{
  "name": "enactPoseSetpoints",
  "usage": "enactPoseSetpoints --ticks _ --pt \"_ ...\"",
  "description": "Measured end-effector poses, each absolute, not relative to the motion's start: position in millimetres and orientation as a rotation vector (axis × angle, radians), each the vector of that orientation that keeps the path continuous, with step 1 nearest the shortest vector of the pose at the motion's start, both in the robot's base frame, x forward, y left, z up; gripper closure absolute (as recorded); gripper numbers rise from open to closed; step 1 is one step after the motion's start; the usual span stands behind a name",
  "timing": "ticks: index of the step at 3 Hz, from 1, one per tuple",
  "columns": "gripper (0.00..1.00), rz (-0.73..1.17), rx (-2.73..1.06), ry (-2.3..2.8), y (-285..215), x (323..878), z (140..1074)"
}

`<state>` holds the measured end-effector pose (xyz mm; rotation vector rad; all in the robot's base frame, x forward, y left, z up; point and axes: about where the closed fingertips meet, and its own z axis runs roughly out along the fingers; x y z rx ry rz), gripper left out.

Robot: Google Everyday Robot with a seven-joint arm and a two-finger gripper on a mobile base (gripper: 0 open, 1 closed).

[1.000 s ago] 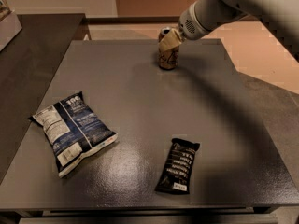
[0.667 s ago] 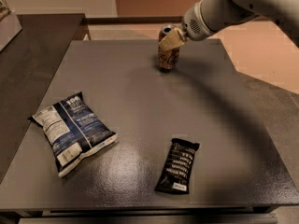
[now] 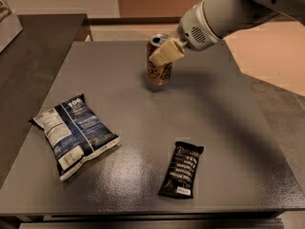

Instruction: Move orange can near blue chip bag

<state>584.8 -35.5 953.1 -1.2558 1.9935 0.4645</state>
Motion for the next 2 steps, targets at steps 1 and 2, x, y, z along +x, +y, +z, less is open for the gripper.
enactPoseSetpoints --ticks 1,2 --pt "1.00 0.492 -1.425 1.930 -10.1 540.6 952.4" --pt "1.00 0.540 -1.563 1.857 17.4 508.9 948.7"
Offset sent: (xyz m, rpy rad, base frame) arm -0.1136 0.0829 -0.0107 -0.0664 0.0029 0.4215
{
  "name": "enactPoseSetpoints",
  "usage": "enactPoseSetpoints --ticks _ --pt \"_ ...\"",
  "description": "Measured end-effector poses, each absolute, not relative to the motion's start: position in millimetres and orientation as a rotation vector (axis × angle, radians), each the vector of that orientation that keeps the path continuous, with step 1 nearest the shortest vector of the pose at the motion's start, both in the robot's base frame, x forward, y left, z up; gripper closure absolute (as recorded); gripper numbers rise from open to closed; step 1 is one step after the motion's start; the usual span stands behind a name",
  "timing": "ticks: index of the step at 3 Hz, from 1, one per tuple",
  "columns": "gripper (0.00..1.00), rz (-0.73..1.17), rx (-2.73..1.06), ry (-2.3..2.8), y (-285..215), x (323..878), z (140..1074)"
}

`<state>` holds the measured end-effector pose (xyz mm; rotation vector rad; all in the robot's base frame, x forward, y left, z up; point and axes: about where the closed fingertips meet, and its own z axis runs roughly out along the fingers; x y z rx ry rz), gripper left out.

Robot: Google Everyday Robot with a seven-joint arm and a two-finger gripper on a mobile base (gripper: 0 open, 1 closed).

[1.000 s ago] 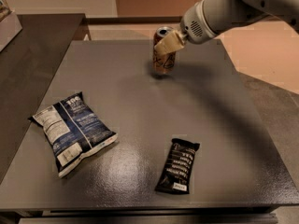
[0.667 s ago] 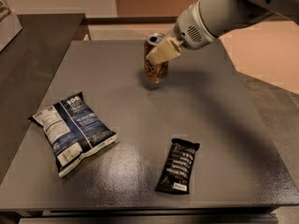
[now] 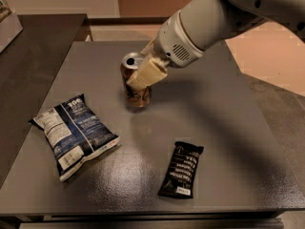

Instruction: Move orange can near blue chip bag

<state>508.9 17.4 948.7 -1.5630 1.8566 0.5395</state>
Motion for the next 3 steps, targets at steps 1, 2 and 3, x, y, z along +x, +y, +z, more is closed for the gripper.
enactPoseSetpoints --ticks 1,2,3 --pt "1.00 0.611 -1.641 1.806 41.4 494.2 940.3" --pt "1.00 0.686 -1.679 1.783 58.0 490.4 929.3" --pt "0.82 0.748 -1.712 1.787 69.6 488.8 913.5"
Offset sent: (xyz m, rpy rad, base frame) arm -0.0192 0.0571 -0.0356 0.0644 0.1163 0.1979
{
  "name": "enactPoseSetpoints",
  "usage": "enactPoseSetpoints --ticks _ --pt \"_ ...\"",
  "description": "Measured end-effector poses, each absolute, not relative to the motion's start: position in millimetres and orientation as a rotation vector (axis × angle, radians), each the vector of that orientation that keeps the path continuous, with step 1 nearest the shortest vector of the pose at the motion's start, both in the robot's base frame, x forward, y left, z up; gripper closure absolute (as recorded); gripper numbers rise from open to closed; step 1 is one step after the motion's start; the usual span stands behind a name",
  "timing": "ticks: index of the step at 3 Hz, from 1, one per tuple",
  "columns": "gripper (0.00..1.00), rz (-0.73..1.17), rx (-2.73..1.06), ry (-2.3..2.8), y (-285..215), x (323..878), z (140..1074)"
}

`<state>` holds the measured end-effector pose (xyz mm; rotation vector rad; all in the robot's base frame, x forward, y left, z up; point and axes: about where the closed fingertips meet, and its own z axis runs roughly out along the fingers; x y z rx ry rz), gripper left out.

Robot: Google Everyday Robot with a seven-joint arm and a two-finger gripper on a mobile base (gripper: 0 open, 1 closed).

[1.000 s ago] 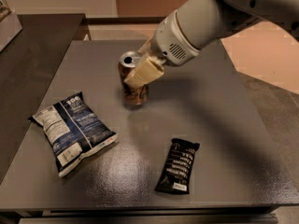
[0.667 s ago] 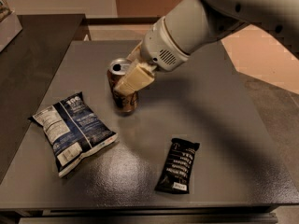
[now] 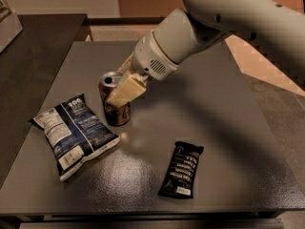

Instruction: Move orange can near blue chip bag

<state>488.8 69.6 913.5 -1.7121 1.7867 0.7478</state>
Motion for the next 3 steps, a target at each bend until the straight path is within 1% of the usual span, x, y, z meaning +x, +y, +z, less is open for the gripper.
enactPoseSetpoints --ticks 3 --pt "0.12 0.762 -1.741 1.787 78.9 485.5 906.7"
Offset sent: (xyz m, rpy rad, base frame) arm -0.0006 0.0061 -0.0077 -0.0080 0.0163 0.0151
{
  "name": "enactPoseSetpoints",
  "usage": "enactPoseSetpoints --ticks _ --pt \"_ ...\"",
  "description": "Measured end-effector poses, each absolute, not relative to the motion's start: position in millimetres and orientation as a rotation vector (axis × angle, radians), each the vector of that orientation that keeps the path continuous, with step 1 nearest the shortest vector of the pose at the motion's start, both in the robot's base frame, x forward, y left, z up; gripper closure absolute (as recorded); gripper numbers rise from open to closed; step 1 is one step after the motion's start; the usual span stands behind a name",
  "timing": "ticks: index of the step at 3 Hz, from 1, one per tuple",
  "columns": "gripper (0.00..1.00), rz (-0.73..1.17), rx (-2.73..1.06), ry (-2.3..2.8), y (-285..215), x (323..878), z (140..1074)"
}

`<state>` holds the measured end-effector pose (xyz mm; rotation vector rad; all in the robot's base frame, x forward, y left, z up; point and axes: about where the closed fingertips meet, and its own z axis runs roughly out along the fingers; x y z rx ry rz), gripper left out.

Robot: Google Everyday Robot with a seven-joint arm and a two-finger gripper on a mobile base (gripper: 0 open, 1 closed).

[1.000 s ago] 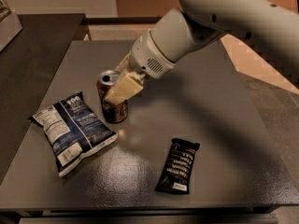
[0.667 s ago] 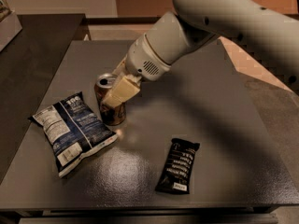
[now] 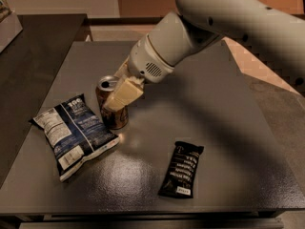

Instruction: Move orange can near blue chip bag

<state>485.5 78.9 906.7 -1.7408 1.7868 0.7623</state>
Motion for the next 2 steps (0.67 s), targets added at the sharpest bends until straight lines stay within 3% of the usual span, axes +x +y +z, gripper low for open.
enactPoseSetpoints --ticks 1,2 --pt "0.00 0.761 -1.744 1.785 80.1 484.3 907.4" --pt "0.00 0.761 -1.744 1.784 80.1 484.3 907.4"
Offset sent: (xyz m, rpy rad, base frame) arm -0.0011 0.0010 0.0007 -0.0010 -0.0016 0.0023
